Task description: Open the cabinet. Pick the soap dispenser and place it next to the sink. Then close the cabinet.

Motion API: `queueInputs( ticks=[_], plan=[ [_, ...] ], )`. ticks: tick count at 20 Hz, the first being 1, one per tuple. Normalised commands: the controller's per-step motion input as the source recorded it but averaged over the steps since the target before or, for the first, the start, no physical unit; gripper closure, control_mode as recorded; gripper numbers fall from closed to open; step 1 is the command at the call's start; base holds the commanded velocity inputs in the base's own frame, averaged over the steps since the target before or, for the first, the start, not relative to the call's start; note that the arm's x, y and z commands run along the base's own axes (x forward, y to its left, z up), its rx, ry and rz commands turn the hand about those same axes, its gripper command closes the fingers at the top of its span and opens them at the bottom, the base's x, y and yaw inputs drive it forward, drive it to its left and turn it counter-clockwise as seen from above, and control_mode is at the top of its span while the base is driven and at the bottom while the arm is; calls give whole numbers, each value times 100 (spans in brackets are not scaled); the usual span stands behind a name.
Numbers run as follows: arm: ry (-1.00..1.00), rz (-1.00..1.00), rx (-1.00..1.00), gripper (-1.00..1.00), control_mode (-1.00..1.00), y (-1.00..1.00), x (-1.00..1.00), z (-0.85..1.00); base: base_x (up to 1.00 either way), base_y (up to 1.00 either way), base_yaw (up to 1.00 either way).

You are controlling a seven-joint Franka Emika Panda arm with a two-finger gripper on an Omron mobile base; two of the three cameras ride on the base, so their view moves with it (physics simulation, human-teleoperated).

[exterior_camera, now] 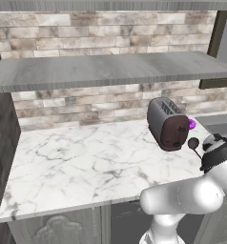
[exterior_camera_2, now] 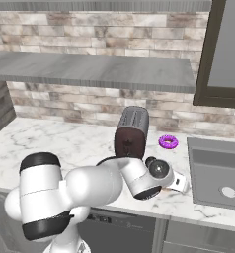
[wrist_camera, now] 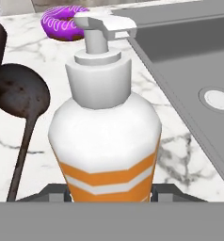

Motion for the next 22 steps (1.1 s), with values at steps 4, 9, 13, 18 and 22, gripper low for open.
queueInputs(
  ticks=[4,9,13,18,22],
  plan=[
    [0,0,0,100,-100,-3,0,-18,0,0,0],
    [0,0,0,100,-100,-2,0,-14,0,0,0],
    [0,0,0,100,-100,-3,0,-17,0,0,0],
    [-2,0,0,100,-100,-3,7,-9,0,0,0],
    [-3,0,0,100,-100,-3,21,-10,0,0,0]
  ],
)
